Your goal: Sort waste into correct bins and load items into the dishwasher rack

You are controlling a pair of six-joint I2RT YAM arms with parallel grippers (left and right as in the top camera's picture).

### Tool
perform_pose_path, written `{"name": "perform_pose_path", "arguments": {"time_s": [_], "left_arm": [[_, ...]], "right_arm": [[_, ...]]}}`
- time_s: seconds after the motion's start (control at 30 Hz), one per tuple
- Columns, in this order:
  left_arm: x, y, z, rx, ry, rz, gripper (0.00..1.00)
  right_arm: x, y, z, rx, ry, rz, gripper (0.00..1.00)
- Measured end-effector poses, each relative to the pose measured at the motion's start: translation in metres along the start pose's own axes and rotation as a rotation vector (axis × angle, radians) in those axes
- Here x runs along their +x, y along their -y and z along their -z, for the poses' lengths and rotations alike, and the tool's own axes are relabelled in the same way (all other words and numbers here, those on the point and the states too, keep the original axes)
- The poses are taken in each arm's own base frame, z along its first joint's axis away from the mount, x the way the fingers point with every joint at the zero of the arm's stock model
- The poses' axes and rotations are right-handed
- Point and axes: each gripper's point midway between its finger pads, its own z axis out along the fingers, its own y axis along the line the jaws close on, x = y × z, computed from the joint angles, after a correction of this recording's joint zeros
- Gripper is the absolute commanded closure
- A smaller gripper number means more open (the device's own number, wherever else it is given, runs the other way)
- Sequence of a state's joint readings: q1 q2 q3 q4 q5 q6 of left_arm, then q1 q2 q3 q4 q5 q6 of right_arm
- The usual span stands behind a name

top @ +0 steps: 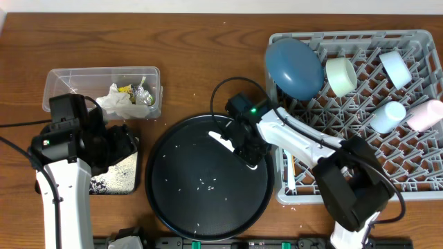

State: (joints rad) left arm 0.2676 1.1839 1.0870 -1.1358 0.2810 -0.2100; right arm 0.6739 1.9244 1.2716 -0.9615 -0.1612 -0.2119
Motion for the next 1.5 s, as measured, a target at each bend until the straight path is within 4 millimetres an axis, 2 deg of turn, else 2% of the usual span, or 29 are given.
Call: {"name": "perform_pose_path", "arguments": {"time_s": [0.13,0.2,0.3,0.4,0.53,0.73,1.03,1.33,1.5], "left_arm": [[0.0,0.0,0.0,0.0,0.0,0.0,0.28],[0.0,0.0,0.0,0.0,0.0,0.0,0.28],[0.0,0.0,0.0,0.0,0.0,0.0,0.28],[0.0,0.0,0.0,0.0,0.0,0.0,0.28],[0.0,0.0,0.0,0.0,0.0,0.0,0.28],[0.0,0.0,0.0,0.0,0.0,0.0,0.28],[0.0,0.0,0.0,0.0,0.0,0.0,0.28],[0.0,0.0,0.0,0.0,0.0,0.0,0.28],[0.0,0.0,0.0,0.0,0.0,0.0,0.28]], "right_arm": [[-0.002,-0.002,0.008,0.002,0.026,-0.001,0.9],[-0.003,-0.002,0.012,0.003,0.038,-0.002,0.83],[-0.004,-0.003,0.014,-0.001,0.045,-0.014,0.69],[-0.008,-0.003,0.014,-0.002,0.065,-0.013,0.63],[-0.025,-0.004,0.015,0.004,0.132,0.007,0.61],[-0.044,-0.017,0.014,0.026,0.192,0.039,0.57],[-0.045,-0.011,0.012,0.111,0.183,0.012,0.56],[-0.042,-0.002,-0.013,0.133,0.127,-0.015,0.56],[-0.042,0.001,-0.017,0.148,0.11,-0.022,0.64]]}}
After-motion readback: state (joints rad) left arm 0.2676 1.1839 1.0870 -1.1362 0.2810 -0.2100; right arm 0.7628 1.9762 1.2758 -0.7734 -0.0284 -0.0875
